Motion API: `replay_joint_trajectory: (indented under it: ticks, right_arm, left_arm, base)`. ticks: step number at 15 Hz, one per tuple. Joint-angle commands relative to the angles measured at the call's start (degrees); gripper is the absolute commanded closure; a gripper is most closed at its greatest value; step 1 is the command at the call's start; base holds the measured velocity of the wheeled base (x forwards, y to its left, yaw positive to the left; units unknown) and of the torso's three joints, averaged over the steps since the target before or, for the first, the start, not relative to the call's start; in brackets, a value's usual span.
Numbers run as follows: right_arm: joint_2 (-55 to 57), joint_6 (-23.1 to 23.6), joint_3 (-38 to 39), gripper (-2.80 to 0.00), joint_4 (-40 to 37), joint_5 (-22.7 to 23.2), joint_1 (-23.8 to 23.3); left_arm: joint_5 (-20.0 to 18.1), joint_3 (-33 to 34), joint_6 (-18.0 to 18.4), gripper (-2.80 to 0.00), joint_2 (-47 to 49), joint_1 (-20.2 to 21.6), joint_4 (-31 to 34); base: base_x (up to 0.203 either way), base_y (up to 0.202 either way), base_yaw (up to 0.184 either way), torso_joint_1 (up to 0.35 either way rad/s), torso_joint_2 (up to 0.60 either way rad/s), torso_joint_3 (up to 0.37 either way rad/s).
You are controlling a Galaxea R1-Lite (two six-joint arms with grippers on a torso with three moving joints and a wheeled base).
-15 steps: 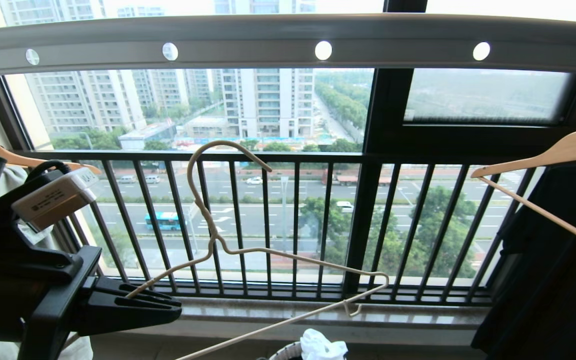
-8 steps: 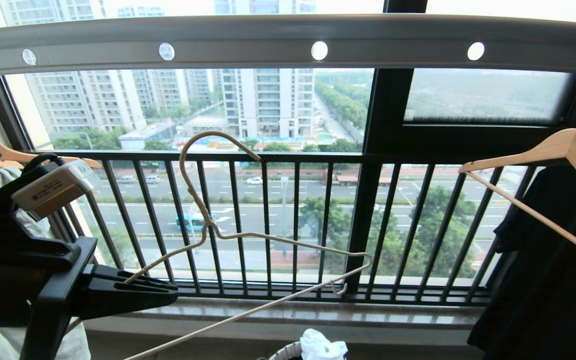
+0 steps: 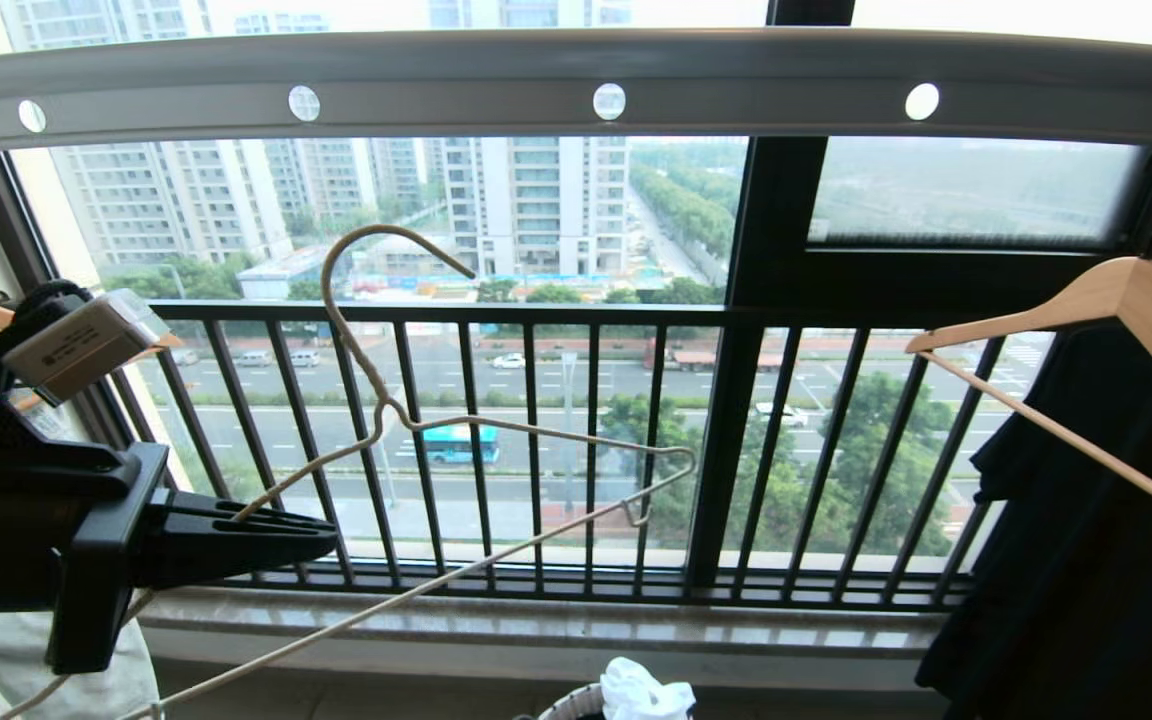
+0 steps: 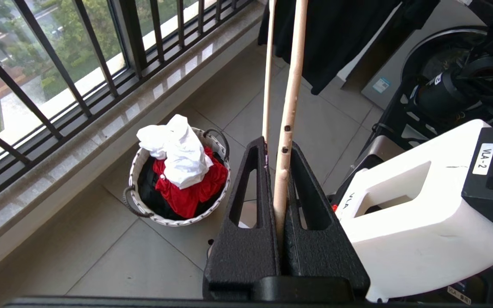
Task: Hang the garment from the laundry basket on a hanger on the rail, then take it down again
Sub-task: Pick up the clothes rack on the clothesline
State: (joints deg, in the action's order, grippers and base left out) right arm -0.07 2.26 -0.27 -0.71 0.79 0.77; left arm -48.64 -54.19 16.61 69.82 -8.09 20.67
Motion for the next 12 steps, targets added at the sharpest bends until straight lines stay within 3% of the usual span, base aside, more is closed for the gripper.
replay_joint_trajectory:
  ticks: [1,12]
  right_arm:
    - [0.1,-0.1,0.0,0.0,0.1,0.0,0.0]
    - [0.1,-0.1,0.0,0.0,0.1,0.0,0.0]
  left_arm:
    - [-0.3,0.0,0.1,0.0,-0.6,0.5,0.1]
    - [-0.2,0.1,0.1,0.0,-1.6,0.5,0.0]
  base:
    - [0.0,0.0,0.0,0.0,0.0,0.0]
    - [0.0,0.0,0.0,-0.117,0.26,0.134]
